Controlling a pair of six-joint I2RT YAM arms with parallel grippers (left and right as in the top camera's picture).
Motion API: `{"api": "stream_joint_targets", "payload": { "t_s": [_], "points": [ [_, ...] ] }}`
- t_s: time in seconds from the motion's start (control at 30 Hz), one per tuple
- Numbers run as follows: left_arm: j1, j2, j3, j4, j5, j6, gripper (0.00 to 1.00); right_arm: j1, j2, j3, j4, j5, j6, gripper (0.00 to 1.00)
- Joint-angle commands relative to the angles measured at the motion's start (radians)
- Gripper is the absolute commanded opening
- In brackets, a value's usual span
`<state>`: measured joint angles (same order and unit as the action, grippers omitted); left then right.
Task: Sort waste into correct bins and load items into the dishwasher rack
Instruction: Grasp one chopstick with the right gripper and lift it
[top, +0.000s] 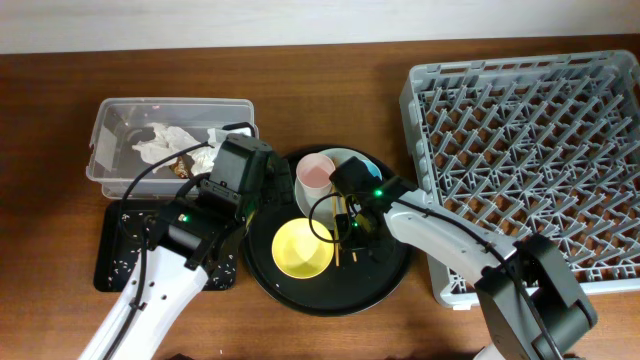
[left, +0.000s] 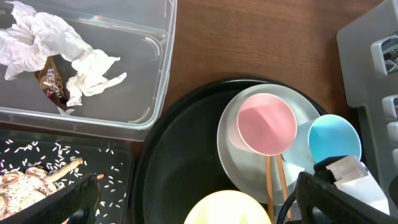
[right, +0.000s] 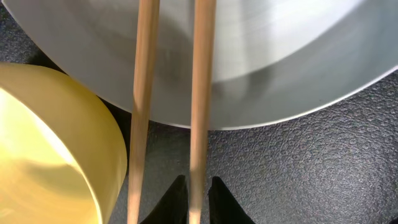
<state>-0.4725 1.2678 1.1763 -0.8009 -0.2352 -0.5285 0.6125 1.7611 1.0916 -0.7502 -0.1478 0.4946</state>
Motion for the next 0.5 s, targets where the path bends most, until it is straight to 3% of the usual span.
{"api": "stream_joint_targets", "payload": {
  "t_s": [0.0,0.27,0.47],
  "points": [
    [0.004,-0.005,0.016,0.002,0.004,-0.005,0.99,0.010,0.007,-0.011,0.002,-0.001,0.020,0.15],
    [0.004,-0.005,0.016,0.002,0.004,-0.005,0.99,0.010,0.008,-0.032,0.014,-0.002,0.020,0.17],
    [0.004,-0.005,0.016,0.002,0.004,-0.005,0.99,0.009,0.007,-0.032,0.014,-0.009,0.020,0.09]
  ]
}}
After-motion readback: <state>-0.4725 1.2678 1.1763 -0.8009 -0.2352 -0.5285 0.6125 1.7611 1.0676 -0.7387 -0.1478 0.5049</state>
